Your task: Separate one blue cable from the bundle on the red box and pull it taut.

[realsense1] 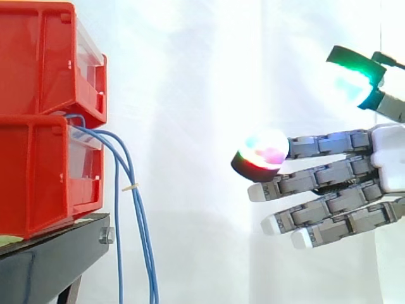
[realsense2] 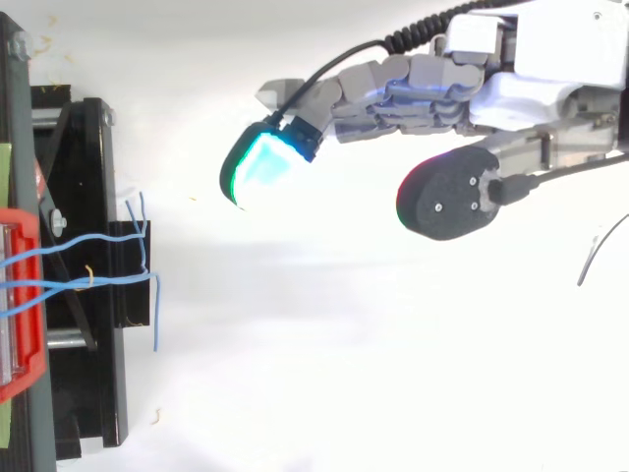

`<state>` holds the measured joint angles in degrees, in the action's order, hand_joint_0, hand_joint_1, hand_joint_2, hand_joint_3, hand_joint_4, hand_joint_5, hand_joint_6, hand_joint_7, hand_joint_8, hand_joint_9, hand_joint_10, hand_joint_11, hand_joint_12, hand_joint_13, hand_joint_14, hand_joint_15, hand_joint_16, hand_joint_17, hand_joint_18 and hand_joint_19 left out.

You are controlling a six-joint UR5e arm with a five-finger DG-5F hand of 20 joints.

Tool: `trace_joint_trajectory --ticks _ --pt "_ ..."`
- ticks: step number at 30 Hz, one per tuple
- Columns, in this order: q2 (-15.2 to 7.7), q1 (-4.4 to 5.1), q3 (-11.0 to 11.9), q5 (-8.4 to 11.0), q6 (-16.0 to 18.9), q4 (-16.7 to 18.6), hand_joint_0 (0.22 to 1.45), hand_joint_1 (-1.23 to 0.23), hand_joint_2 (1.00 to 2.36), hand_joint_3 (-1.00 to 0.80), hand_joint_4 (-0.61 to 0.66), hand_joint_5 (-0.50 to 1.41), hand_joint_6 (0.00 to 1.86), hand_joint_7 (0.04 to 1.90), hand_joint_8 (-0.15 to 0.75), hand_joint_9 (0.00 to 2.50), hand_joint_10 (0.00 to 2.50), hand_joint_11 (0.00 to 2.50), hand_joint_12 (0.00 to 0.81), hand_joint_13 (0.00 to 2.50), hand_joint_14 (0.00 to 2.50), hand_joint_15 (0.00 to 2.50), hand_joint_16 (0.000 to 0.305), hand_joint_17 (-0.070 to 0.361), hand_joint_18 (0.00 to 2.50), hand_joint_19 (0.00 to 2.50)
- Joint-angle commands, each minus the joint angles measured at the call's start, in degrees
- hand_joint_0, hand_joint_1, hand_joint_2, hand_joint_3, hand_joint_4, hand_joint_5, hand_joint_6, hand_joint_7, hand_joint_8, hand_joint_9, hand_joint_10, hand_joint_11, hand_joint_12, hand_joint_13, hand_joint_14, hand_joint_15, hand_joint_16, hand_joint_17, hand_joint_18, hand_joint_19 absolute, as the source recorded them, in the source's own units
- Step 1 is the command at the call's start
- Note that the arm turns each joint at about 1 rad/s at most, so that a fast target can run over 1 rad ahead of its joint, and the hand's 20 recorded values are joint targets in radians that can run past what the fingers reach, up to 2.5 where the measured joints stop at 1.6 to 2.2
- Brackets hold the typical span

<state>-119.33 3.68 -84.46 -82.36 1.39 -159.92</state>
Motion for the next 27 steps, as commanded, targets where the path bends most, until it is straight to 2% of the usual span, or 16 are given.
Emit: trace_joint_trajectory --ticks 1,6,12,14,17,21,23,24,27 --pt "-1.3 0.27 0.0 1.77 -0.3 0.5 0.5 -0.48 1.0 -0.5 0.08 -0.26 0.5 0.64 0.137 0.06 0.0 0.0 0.233 0.0 0.0 0.05 0.034 0.076 0.0 0.24" --pt "-1.3 0.62 0.0 3.53 -0.5 0.8 0.5 -0.48 1.0 -0.5 0.09 -0.25 0.5 0.64 0.139 0.06 0.0 0.0 0.234 0.0 0.0 0.04 0.035 0.078 0.0 0.25" --pt "-1.3 0.97 0.0 4.67 -2.2 1.4 0.5 -0.49 1.0 -0.5 0.11 -0.24 0.5 0.64 0.151 0.1 0.0 0.0 0.239 0.0 0.0 0.03 0.035 0.079 0.0 0.24" --pt "-2.1 0.97 0.0 5.99 -3.8 1.8 0.5 -0.49 1.0 -0.5 0.12 -0.24 0.5 0.63 0.155 0.12 0.0 0.0 0.241 0.0 0.0 0.04 0.035 0.08 0.0 0.26" --pt "-2.8 0.97 0.0 6.07 -4.0 3.8 0.52 -0.49 1.0 -0.5 0.12 -0.23 0.5 0.64 0.154 0.16 0.0 0.0 0.241 0.0 0.0 0.04 0.035 0.078 0.0 0.26" --pt "-4.6 1.06 0.0 7.22 -5.4 6.5 0.52 -0.49 1.0 -0.5 0.12 -0.22 0.5 0.64 0.156 0.17 0.0 0.0 0.24 0.0 0.0 0.03 0.034 0.077 0.0 0.27" --pt "-7.1 1.06 0.0 8.62 -5.5 8.0 0.52 -0.49 1.0 -0.5 0.13 -0.22 0.5 0.64 0.156 0.17 0.0 0.0 0.241 0.0 0.0 0.04 0.035 0.078 0.0 0.27" --pt "-7.6 1.06 0.0 8.71 -5.5 8.5 0.52 -0.49 1.0 -0.5 0.13 -0.22 0.5 0.64 0.156 0.17 0.0 0.0 0.241 0.0 0.0 0.04 0.034 0.077 0.0 0.27" --pt "-10.6 1.15 0.8 8.71 -5.7 14.3 0.52 -0.49 1.0 -0.5 0.14 -0.22 0.5 0.64 0.159 0.17 0.0 0.0 0.239 0.0 0.0 0.04 0.035 0.078 0.0 0.28"
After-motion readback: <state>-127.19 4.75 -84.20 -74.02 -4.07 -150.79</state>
